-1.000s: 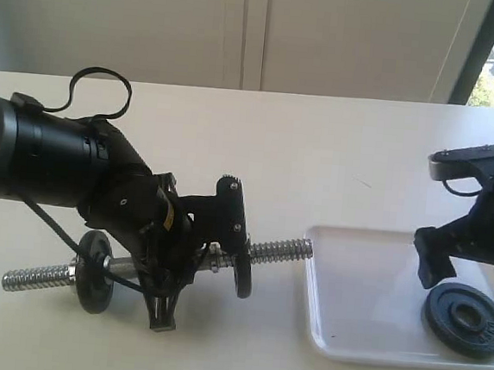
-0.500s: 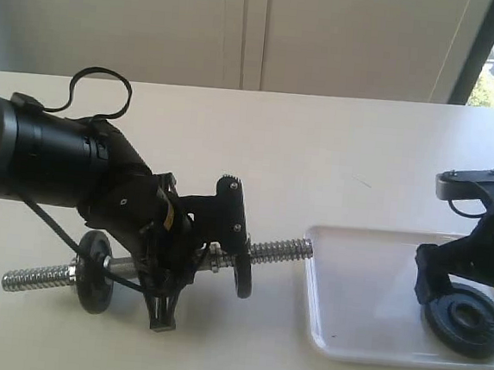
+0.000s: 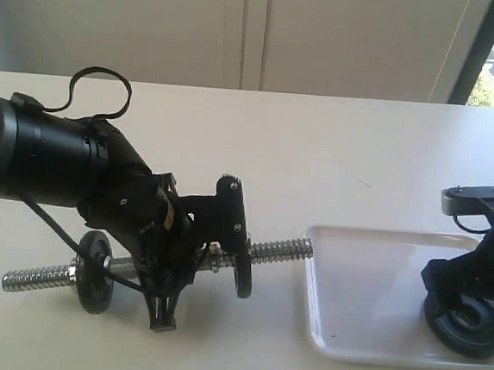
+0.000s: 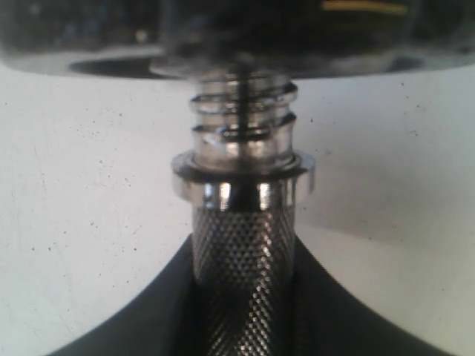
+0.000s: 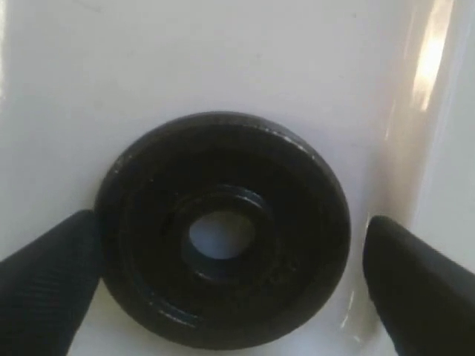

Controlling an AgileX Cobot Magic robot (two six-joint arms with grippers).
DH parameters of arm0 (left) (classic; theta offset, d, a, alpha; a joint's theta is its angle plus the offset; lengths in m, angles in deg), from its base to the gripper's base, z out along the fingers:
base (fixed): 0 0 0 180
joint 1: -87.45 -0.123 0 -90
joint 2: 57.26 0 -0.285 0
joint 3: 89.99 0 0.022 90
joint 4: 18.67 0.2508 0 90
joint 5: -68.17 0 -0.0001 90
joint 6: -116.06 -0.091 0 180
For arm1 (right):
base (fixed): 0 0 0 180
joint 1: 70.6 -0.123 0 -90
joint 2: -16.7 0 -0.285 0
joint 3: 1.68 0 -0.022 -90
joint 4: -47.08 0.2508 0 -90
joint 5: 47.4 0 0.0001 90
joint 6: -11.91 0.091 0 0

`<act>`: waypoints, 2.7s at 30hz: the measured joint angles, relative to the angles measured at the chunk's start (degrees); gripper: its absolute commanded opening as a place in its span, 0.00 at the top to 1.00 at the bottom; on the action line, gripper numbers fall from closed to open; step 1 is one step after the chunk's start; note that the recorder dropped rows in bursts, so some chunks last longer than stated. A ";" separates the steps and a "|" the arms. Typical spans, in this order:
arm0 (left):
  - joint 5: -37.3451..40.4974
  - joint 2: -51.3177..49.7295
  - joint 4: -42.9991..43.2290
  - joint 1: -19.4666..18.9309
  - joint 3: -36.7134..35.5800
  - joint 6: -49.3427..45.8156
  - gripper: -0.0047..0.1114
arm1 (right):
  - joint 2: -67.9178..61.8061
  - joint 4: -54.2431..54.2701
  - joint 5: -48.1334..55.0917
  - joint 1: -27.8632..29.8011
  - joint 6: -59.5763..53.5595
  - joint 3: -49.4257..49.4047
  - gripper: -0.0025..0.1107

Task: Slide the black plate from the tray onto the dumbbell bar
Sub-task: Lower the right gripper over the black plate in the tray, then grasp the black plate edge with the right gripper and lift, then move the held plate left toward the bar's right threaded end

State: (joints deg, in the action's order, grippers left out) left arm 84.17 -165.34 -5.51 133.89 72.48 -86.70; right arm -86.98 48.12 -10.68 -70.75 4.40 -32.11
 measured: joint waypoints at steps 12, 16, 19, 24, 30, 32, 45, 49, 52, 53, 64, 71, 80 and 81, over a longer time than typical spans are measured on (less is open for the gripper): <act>-0.35 0.00 0.00 0.00 0.00 0.00 0.96 | 0.00 0.27 -3.11 0.00 1.44 -1.88 0.20; -0.35 0.00 0.00 0.00 0.00 0.00 0.96 | -0.63 0.16 -3.95 0.00 1.44 -2.40 0.20; -0.35 0.00 0.00 0.00 0.00 0.00 0.96 | -1.25 -0.19 -3.95 0.00 1.53 -2.40 0.20; -0.35 0.00 0.00 0.00 0.00 0.00 0.96 | -1.59 -1.04 -3.83 0.00 1.53 -2.29 0.19; -0.35 0.00 0.00 0.00 0.00 0.00 0.96 | -2.71 -1.67 -3.26 0.00 3.82 -2.29 0.11; -0.46 0.00 0.00 0.00 0.00 0.00 0.96 | -2.71 -1.52 -3.15 0.00 4.41 -2.29 0.11; -0.77 0.00 0.00 0.00 -0.08 0.00 0.96 | -2.71 -1.52 -1.87 0.00 4.90 -2.29 0.18; -0.90 0.00 0.00 0.00 -0.22 0.00 0.96 | -2.71 -1.52 -1.76 0.00 4.90 -2.29 0.19; -0.92 0.00 0.00 0.00 -0.22 0.00 0.96 | -3.22 -1.52 -1.56 0.00 4.93 -2.29 0.43; -0.92 0.00 0.00 0.00 -0.22 0.00 0.96 | -3.51 -1.52 -1.30 0.00 5.03 -2.19 0.55; -1.16 0.00 -0.04 0.00 -0.26 0.00 0.96 | -0.55 2.18 7.68 0.03 4.32 2.71 0.98; -1.16 0.00 -0.14 0.00 -0.26 0.00 0.96 | 6.40 22.26 5.65 0.03 -11.30 2.75 0.98; -1.16 0.00 -0.18 0.00 -0.26 0.00 0.96 | 5.34 49.70 14.66 1.10 -35.82 2.75 0.98; -1.16 0.00 -0.18 0.00 -0.26 0.23 0.96 | 4.58 51.87 16.23 1.50 -37.79 2.75 0.98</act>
State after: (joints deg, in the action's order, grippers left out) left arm 83.01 -165.34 -5.69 133.89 72.22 -86.47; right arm -82.40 100.00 5.56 -69.26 -33.39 -29.37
